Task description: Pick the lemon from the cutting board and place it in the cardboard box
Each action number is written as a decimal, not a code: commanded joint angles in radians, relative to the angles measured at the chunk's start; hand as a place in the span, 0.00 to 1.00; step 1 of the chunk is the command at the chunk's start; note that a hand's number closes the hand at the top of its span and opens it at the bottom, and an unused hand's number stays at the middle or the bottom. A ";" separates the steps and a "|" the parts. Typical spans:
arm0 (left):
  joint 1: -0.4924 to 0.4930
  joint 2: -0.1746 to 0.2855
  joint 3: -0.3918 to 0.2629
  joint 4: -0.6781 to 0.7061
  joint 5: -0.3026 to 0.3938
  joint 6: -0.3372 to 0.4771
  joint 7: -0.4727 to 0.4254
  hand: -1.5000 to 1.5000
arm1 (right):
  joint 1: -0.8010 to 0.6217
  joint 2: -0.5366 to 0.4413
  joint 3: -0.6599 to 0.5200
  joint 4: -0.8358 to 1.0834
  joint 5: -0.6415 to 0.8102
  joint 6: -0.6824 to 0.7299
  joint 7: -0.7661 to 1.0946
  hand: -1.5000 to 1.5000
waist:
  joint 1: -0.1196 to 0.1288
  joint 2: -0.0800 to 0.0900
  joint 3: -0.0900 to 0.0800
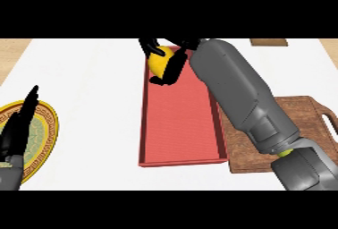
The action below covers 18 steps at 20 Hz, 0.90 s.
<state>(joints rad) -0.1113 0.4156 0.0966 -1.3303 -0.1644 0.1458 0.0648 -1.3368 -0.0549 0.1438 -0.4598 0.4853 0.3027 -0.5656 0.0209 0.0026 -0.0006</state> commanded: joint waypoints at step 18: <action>-0.111 -0.043 -0.017 0.056 -0.055 0.005 0.028 0.50 | 0.045 0.055 0.173 0.072 -0.311 -0.132 0.075 0.00 | 0.033 0.015 0.000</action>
<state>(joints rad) -0.1751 0.3845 0.0829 -1.3017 -0.1993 0.1325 0.0706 -1.2761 -0.0006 0.3490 -0.4023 0.2268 0.1842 -0.4317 0.0667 0.0151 -0.0008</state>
